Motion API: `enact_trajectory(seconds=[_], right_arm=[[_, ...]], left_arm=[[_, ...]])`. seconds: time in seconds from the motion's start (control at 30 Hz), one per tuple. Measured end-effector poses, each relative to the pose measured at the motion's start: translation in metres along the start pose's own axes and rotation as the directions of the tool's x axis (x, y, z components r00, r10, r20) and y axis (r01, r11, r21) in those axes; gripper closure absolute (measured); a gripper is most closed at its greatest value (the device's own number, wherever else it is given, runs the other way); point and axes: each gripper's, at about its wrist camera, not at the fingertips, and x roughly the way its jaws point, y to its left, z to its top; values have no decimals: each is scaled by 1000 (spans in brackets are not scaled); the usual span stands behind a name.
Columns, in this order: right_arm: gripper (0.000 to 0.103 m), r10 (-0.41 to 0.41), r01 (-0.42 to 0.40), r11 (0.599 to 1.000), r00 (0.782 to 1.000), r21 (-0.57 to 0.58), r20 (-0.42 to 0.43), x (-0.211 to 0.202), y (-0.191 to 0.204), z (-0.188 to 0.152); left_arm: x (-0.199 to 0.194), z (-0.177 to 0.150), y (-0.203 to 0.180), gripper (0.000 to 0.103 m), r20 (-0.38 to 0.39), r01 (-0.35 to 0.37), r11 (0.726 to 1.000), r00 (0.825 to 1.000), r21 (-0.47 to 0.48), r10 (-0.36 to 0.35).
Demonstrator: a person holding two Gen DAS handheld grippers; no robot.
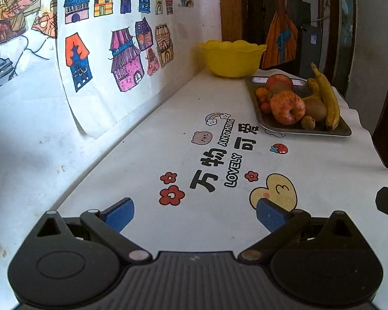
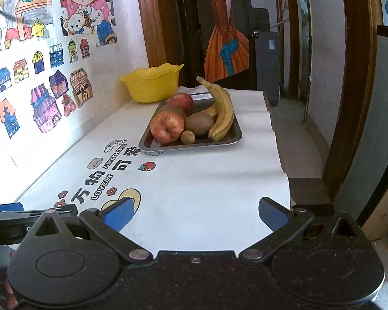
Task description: Organize fruits
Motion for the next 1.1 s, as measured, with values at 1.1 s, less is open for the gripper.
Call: enact_trajectory(seconds=[1.1], right_arm=[[1, -26, 26, 1000, 998, -5, -65, 8, 10, -8]], left_arm=[[-2, -2, 15, 1, 3, 1, 1000, 1000, 7, -1]])
